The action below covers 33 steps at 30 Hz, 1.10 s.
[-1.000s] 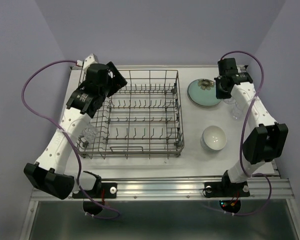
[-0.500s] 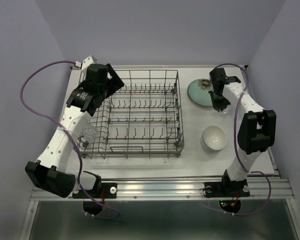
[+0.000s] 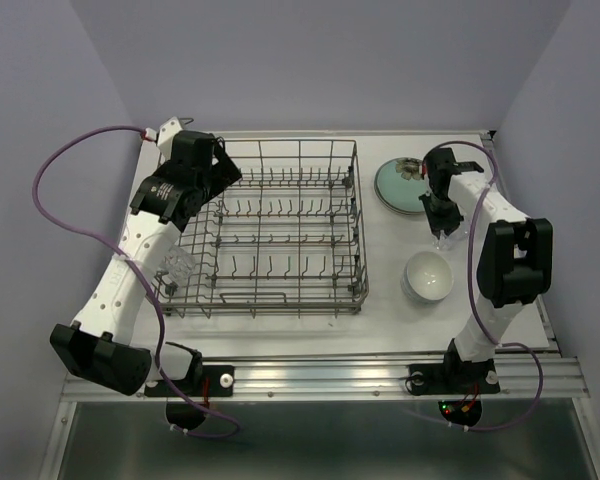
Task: Unload the mixed dishes from the dish rack
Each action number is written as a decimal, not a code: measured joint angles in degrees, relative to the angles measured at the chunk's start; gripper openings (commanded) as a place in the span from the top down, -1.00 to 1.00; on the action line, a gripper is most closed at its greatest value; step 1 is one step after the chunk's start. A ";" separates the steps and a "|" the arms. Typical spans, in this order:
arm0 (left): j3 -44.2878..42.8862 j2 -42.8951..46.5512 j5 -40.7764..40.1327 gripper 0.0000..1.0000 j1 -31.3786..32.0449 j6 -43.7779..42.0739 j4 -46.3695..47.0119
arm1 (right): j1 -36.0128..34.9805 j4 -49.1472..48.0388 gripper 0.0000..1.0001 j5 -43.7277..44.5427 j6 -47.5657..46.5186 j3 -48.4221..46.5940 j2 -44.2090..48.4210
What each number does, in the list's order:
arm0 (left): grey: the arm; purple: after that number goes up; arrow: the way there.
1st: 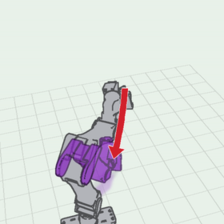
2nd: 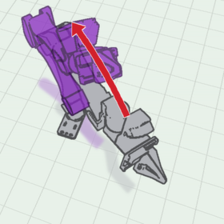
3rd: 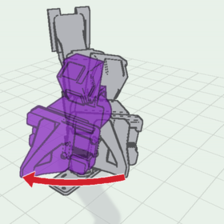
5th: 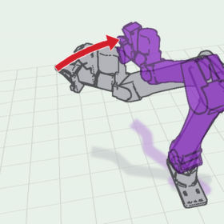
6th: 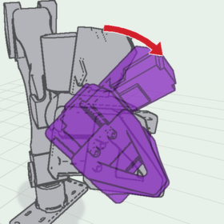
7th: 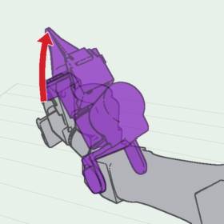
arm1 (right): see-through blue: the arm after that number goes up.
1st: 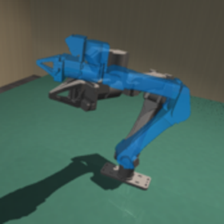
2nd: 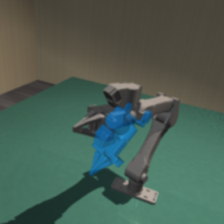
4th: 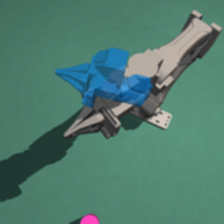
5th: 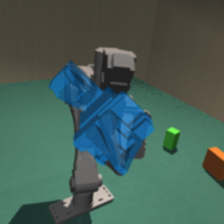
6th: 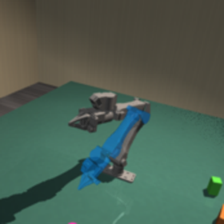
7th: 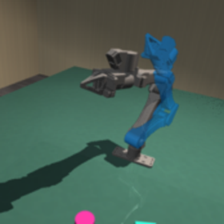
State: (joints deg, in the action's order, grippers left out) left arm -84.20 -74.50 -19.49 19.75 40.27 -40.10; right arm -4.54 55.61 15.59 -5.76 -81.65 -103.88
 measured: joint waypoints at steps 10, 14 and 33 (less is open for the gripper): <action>-0.15 0.76 -1.79 -0.98 0.00 0.57 -3.10 | 0.00 -0.52 -0.44 -0.11 -1.09 -0.24 1.90; -0.42 1.46 -2.05 -0.98 0.00 0.20 -4.31 | 0.00 -0.35 -1.00 -0.20 -0.63 -2.49 5.46; 1.81 5.51 -6.47 -0.98 0.02 1.29 -9.31 | -10.08 -21.09 -1.00 -20.55 16.48 -2.99 19.28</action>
State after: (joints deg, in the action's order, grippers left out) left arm -82.39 -68.99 -25.96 19.77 41.56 -49.41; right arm -14.61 34.52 -4.95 10.72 -84.64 -84.60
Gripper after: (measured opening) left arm 0.989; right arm 0.997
